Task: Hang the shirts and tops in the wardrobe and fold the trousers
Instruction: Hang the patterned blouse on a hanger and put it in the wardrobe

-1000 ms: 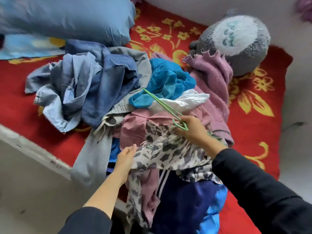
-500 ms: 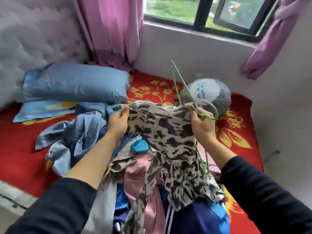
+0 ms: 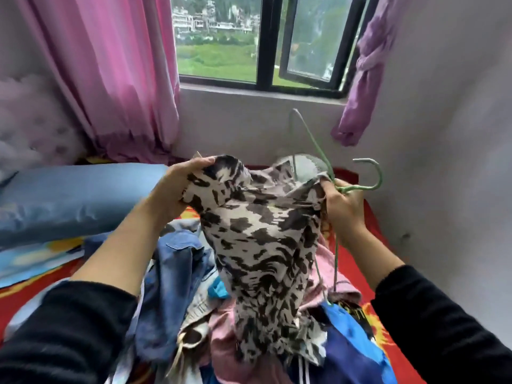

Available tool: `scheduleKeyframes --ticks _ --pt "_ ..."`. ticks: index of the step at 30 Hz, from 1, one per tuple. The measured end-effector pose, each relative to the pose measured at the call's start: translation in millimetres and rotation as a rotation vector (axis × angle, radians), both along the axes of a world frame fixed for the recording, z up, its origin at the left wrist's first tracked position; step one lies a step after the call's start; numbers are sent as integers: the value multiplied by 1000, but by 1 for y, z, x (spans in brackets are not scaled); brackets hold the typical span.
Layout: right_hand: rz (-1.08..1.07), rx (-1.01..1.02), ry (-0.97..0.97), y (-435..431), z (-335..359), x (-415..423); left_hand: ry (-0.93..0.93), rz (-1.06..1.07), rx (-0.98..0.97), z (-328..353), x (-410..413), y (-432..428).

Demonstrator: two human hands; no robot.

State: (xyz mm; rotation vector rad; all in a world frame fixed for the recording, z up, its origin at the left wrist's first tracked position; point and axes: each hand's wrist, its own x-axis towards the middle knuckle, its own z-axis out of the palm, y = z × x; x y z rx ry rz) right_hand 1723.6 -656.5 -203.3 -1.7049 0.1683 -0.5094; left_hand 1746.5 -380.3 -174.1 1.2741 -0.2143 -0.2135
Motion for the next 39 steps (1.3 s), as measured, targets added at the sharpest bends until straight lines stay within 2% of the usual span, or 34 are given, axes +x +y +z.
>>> scheduleKeyframes --ticks 4,8,13,16,18,22,26,29,33,35,36,39 --pt "72 37 248 -5 -42 -19 128 -74 107 -16 4 1" --pt "110 -16 352 4 -55 -21 100 -146 262 -17 -7 -21" --pt "579 136 378 44 -55 -10 38 -180 375 -7 -17 -38" --pt "688 -19 463 61 -57 -4 26 -215 361 7 -22 -39" --pt "617 -128 485 66 -57 0 3 -178 455 13 -25 -34" --pt "337 -225 277 62 -25 13 -64 114 949 3 -19 -17" --pt "193 -340 87 58 31 18 -181 227 1182 3 -13 -21" --pt "163 -298 -56 48 67 16 -250 352 1342 8 -9 -32" --pt "104 -205 -159 27 101 18 -236 553 1363 18 -4 -36" --pt "61 -203 -219 18 117 20 -197 552 1242 28 0 -39" --pt "49 -207 -240 14 126 19 -171 521 1059 36 2 -42" --pt "-10 -179 -347 3 157 14 -25 404 324 73 11 -52"
